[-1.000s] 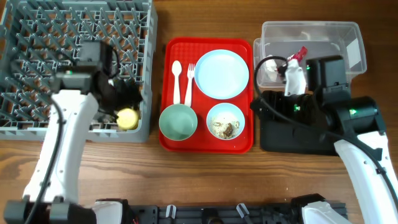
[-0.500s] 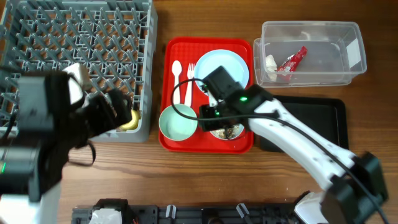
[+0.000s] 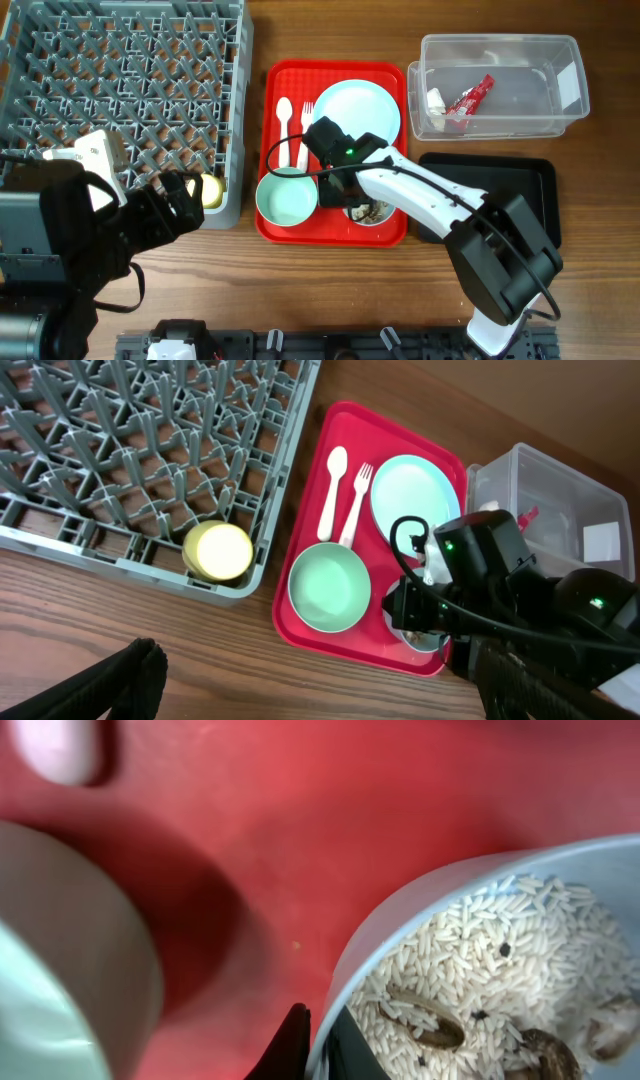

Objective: Sort waste into correct bins and load items into the dishwasher rack
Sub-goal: 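Grasp the blue bowl of food scraps with the right gripper, then tip the blue bowl over the black tray to dump scraps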

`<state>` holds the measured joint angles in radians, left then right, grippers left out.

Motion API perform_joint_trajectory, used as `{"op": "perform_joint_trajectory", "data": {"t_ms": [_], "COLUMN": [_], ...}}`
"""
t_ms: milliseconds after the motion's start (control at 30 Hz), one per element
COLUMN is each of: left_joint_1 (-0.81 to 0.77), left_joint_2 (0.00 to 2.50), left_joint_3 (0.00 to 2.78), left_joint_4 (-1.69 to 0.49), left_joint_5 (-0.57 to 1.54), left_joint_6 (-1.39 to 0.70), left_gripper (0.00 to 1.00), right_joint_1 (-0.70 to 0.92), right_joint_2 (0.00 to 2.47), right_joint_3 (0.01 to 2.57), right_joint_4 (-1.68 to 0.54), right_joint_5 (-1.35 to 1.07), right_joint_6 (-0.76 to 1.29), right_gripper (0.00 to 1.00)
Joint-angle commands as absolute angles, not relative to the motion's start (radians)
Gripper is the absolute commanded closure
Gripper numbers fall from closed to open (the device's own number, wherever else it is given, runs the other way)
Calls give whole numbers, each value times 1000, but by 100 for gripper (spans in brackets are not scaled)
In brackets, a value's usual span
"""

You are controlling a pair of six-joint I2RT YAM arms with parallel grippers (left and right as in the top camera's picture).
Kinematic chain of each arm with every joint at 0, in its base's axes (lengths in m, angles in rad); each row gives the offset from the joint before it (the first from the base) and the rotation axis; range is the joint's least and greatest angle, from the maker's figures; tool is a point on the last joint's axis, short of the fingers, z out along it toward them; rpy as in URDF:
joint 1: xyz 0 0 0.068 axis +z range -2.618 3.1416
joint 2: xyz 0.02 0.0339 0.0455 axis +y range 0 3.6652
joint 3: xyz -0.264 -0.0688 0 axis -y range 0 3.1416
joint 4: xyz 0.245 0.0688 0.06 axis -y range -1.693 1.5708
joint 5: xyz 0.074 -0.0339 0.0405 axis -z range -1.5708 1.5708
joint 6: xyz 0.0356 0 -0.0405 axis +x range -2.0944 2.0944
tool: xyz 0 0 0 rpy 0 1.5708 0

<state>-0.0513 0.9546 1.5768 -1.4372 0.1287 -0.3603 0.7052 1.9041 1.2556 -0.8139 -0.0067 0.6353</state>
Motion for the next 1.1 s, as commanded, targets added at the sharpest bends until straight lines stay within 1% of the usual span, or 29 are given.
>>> {"op": "perform_joint_trajectory", "data": {"t_ms": [0, 133, 233, 300, 400, 500, 600, 667, 700, 767, 900, 1067], "left_joint_1": [-47, -47, -47, -47, -47, -47, -47, -47, -47, -47, -47, -47], "left_joint_2": [952, 952, 952, 952, 952, 952, 952, 952, 952, 952, 952, 952], "left_joint_3": [1585, 1585, 1585, 1585, 1585, 1585, 1585, 1585, 1585, 1585, 1585, 1585], "left_joint_4": [-1438, -1437, -1437, -1438, -1437, -1437, -1438, -1437, -1438, -1437, -1438, -1438], "left_joint_5": [122, 122, 122, 122, 122, 122, 122, 122, 122, 122, 122, 122], "left_joint_6": [-345, -344, -344, -344, -344, -344, -345, -345, -344, -344, -345, -344], "left_gripper": [0, 0, 0, 0, 0, 0, 0, 0, 0, 0, 0, 0], "right_joint_1": [682, 616, 510, 380, 136, -93, -252, -319, -345, -353, -364, -448], "right_joint_2": [1818, 1595, 1438, 1356, 1330, 1354, 1408, 1460, 1504, 1555, 1627, 1627], "right_joint_3": [1253, 1253, 1253, 1253, 1241, 1155, 1044, 986, 954, 936, 936, 936], "right_joint_4": [-863, -963, -1020, -1080, -1148, -1137, -1120, -1094, -1095, -1100, -1084, -1082], "right_joint_5": [38, 44, -58, -153, -293, -587, -826, -997, -1133, -1210, -1235, -1255], "right_joint_6": [658, 650, 544, 432, 249, 59, -125, -277, -410, -508, -435, -455], "right_gripper": [96, 96, 96, 96, 96, 96, 96, 96, 96, 95, 96, 95]}}
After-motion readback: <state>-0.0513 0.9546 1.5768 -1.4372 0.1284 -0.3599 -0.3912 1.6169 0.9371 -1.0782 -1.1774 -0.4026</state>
